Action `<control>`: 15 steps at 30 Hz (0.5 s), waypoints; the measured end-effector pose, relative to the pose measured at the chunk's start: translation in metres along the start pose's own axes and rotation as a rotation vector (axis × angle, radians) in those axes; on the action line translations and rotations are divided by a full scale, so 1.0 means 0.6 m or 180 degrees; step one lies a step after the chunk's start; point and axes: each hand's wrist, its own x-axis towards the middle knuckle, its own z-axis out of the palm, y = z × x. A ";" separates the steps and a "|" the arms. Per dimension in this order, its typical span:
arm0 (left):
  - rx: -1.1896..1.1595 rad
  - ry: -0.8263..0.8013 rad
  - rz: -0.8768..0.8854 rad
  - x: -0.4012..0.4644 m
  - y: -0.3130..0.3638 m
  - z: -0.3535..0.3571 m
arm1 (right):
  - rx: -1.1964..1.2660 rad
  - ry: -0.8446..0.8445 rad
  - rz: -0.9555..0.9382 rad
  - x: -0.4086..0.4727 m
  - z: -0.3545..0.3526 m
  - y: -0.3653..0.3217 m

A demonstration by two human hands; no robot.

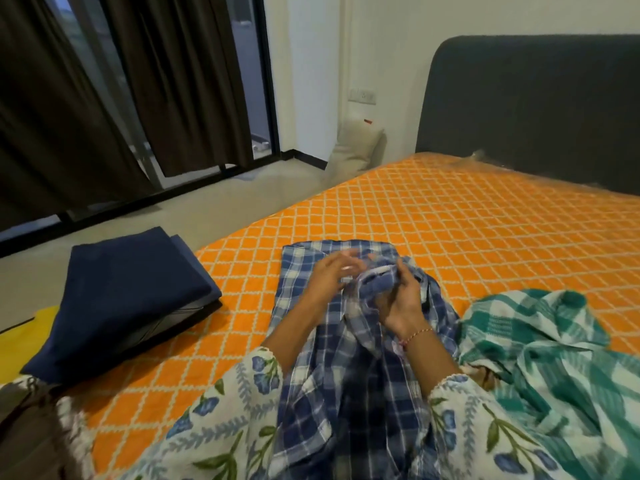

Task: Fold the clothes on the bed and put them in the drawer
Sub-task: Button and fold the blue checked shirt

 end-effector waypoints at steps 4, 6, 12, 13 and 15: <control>0.0120 -0.0133 -0.0562 0.047 0.010 -0.033 | 0.0051 -0.0596 -0.0012 0.028 0.024 -0.035; -0.0149 -0.0378 -0.0723 0.074 0.022 -0.037 | -0.0418 -0.0799 -0.0009 0.041 0.043 -0.049; 0.0541 0.0527 -0.0493 0.139 0.023 -0.051 | -0.1539 -0.0023 0.0456 0.096 0.067 -0.071; 0.0560 0.0729 -0.0242 0.148 0.018 -0.056 | -0.1512 0.0292 0.0442 0.108 0.070 -0.065; 0.0469 0.0976 0.0210 0.161 0.005 -0.064 | -0.1733 0.0773 0.0200 0.131 0.074 -0.046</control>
